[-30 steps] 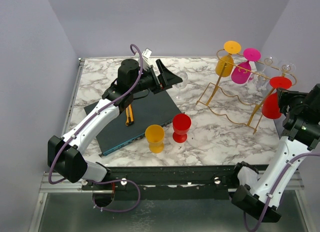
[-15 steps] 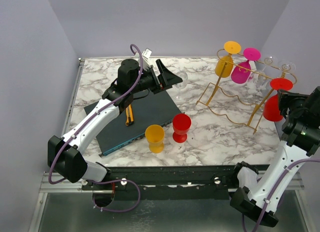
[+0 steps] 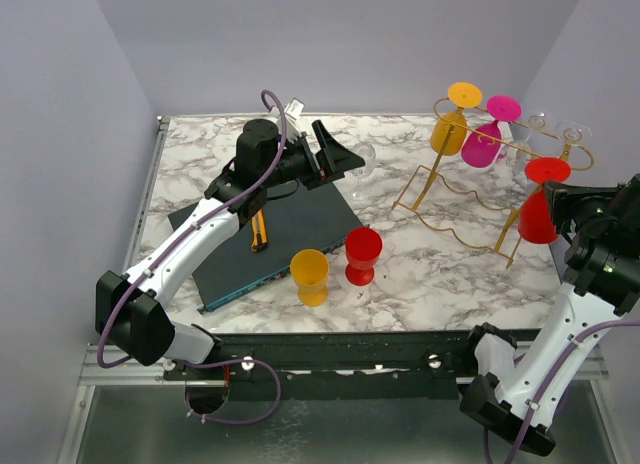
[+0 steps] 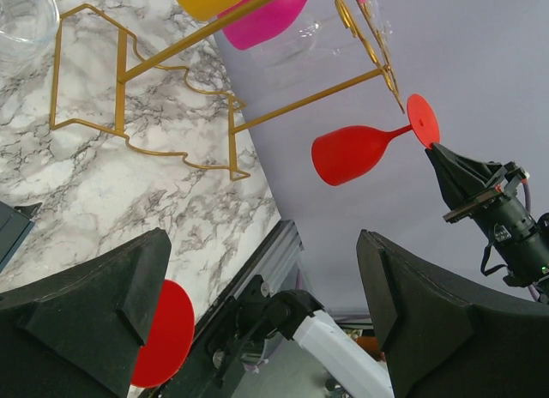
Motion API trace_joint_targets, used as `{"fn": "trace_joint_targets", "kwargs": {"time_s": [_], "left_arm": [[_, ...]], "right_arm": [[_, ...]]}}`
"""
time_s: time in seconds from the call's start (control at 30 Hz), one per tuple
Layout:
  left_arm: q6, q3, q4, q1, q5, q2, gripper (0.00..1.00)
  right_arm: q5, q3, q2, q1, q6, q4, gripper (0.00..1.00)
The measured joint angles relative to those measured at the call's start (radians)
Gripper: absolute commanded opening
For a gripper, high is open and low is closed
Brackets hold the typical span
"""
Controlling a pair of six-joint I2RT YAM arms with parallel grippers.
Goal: Take the wine glass off the wine glass rack
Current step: Pick up the wine glass from the wine rack, then place the wine glass at the center of the board.
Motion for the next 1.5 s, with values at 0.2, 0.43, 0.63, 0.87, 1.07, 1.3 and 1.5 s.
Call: {"fn": "trace_joint_targets", "kwargs": {"time_s": [0.2, 0.43, 0.63, 0.87, 1.07, 1.3, 1.5], "left_arm": [[-0.019, -0.011, 0.001, 0.0, 0.004, 0.0, 0.99], [-0.034, -0.027, 0.0, -0.031, 0.003, 0.0, 0.98], [-0.045, -0.026, 0.002, -0.139, -0.017, 0.013, 0.98], [-0.087, -0.011, 0.017, -0.256, -0.108, 0.054, 0.97], [-0.122, 0.002, 0.064, -0.269, -0.194, 0.053, 0.97], [-0.139, 0.02, 0.074, -0.255, -0.248, 0.046, 0.97], [-0.159, 0.053, 0.093, -0.216, -0.25, 0.035, 0.96]], "right_arm": [[-0.136, 0.008, 0.003, 0.0, -0.073, -0.018, 0.0], [-0.308, 0.008, 0.007, 0.0, -0.172, -0.033, 0.0], [-0.444, 0.0, 0.01, 0.015, -0.22, -0.024, 0.0], [-0.541, -0.025, 0.009, 0.061, -0.213, 0.016, 0.0], [-0.595, -0.025, 0.037, 0.09, -0.193, 0.066, 0.0], [-0.631, 0.007, 0.115, 0.148, -0.18, 0.106, 0.0], [-0.653, 0.045, 0.159, 0.192, -0.173, 0.142, 0.0]]}}
